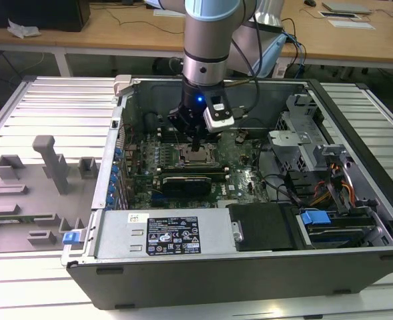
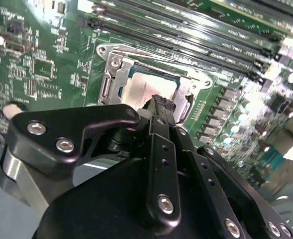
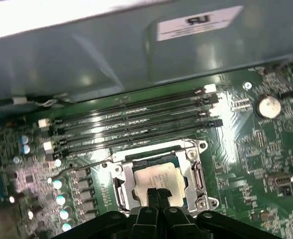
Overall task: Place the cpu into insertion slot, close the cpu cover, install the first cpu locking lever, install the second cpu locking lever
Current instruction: 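Close the cpu cover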
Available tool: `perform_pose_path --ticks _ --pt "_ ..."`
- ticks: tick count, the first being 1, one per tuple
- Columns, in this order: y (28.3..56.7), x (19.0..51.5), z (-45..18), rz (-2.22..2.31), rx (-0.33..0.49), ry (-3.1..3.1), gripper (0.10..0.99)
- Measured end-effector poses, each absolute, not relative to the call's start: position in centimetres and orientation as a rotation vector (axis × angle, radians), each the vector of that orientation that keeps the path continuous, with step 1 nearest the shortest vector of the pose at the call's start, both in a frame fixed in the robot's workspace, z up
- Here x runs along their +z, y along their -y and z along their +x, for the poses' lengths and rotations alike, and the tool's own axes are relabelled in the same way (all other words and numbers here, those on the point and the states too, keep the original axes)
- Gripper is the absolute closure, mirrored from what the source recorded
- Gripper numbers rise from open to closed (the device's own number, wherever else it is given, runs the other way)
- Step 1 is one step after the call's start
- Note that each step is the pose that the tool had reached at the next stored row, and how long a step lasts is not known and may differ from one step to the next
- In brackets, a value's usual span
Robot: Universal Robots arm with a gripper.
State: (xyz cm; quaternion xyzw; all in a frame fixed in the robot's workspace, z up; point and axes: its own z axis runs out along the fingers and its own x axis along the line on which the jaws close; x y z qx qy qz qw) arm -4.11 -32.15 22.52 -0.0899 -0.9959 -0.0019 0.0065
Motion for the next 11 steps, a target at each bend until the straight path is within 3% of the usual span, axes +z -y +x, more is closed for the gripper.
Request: perform_pose_path --ticks 11 --pt "32.15 22.17 -4.12 0.082 0.003 3.173 0.98"
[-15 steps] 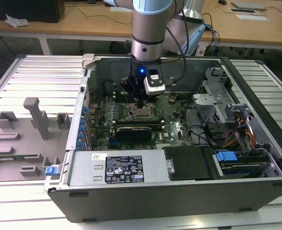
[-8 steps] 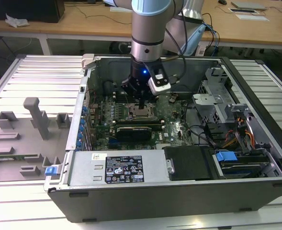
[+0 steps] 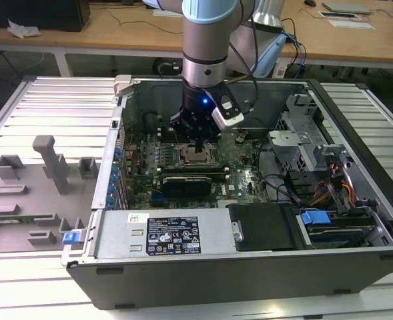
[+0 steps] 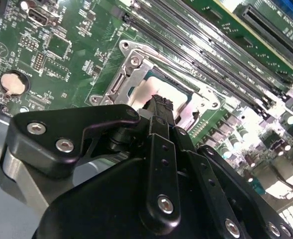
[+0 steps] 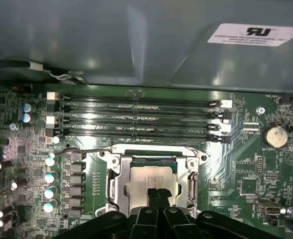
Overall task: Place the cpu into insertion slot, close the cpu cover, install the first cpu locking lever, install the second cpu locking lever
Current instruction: 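Close the cpu cover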
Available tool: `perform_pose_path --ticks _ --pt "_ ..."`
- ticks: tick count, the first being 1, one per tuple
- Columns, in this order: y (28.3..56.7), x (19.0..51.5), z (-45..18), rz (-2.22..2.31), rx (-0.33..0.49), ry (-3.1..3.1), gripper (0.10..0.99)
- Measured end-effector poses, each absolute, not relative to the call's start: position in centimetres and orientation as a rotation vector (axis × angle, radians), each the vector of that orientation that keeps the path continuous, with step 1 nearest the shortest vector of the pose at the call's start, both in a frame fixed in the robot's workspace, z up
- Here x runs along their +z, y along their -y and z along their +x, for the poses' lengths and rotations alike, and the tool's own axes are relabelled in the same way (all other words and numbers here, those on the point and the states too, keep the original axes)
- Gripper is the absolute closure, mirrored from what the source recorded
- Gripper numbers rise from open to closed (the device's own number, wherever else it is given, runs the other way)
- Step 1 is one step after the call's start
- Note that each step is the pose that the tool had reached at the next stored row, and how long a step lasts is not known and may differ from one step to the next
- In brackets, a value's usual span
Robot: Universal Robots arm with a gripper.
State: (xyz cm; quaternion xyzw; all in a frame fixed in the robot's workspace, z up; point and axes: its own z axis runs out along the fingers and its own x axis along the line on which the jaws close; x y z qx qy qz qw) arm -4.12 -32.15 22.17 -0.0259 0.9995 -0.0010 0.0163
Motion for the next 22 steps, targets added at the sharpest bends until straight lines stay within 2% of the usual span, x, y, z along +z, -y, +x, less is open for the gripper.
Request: perform_pose_path --ticks 22 --pt "32.1 20.8 -7.8 -0.083 -0.015 -3.092 0.98"
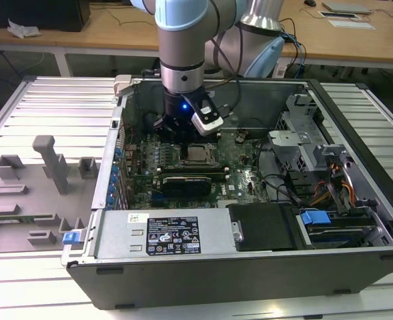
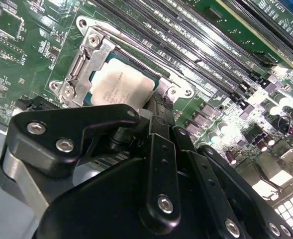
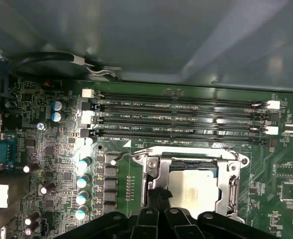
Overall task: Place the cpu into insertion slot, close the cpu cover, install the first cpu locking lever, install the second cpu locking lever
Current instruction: 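Close the cpu cover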
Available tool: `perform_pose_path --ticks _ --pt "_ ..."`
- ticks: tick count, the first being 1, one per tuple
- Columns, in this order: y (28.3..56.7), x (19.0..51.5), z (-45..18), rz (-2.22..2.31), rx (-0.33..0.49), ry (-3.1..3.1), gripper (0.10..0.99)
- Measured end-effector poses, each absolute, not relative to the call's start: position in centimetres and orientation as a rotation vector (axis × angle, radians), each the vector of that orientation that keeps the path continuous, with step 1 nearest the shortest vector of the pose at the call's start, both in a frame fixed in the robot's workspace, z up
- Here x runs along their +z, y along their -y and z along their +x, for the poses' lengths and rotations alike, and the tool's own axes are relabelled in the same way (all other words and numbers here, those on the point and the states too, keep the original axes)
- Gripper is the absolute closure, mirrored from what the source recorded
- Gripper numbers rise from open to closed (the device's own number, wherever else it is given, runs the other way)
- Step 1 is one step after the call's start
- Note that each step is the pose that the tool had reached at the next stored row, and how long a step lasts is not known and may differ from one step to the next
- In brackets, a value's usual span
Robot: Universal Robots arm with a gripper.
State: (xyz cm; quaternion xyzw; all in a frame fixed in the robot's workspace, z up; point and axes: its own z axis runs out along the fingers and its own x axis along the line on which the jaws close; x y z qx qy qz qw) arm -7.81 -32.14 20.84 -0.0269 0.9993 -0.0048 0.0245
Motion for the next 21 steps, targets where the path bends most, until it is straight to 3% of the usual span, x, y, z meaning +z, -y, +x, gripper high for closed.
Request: perform_pose_path --ticks 15,21 --pt "32.1 20.6 -7.4 -0.083 -0.015 -3.091 0.98" --pt "32.1 21.9 -7.4 -0.083 -0.015 -3.091 0.98"
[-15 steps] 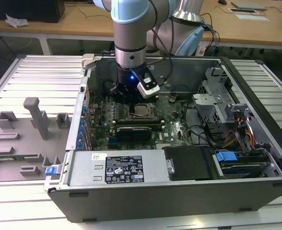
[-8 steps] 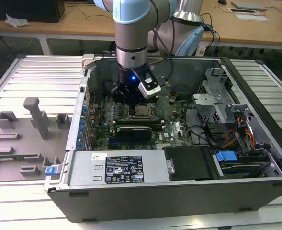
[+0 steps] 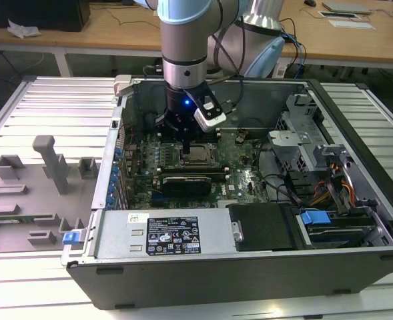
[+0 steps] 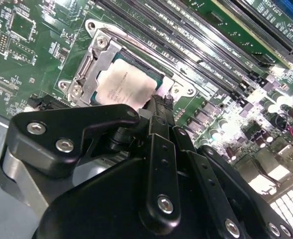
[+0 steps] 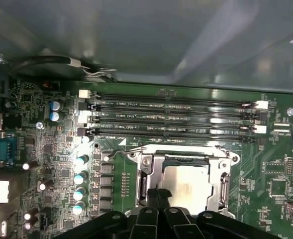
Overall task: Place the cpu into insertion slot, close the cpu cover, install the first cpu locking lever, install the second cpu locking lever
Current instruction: 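Close the cpu cover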
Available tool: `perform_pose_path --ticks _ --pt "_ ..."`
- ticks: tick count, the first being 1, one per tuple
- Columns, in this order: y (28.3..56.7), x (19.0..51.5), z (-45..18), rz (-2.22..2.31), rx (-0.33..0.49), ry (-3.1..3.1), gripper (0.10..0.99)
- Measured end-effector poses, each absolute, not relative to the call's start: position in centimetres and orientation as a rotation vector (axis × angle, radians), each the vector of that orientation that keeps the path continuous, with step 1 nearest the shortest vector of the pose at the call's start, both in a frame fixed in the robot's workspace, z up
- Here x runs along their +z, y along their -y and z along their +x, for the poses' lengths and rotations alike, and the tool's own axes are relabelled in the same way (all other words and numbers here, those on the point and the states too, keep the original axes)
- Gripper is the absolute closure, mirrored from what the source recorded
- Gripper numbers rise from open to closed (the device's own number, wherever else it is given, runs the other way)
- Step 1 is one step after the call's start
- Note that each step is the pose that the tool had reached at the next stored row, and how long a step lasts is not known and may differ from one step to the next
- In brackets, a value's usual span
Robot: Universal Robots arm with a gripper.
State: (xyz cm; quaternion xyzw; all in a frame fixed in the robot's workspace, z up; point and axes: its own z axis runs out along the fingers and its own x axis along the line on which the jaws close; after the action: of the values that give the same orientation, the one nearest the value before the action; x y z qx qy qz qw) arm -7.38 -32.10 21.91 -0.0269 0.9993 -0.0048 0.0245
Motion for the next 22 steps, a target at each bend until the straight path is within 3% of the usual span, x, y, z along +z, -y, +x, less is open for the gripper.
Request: perform_pose_path --ticks 10,22 --pt "32.2 22.0 -4.9 -0.087 -0.015 -3.092 0.98" --pt "32.2 24.6 -4.9 -0.087 -0.017 -3.091 0.98"
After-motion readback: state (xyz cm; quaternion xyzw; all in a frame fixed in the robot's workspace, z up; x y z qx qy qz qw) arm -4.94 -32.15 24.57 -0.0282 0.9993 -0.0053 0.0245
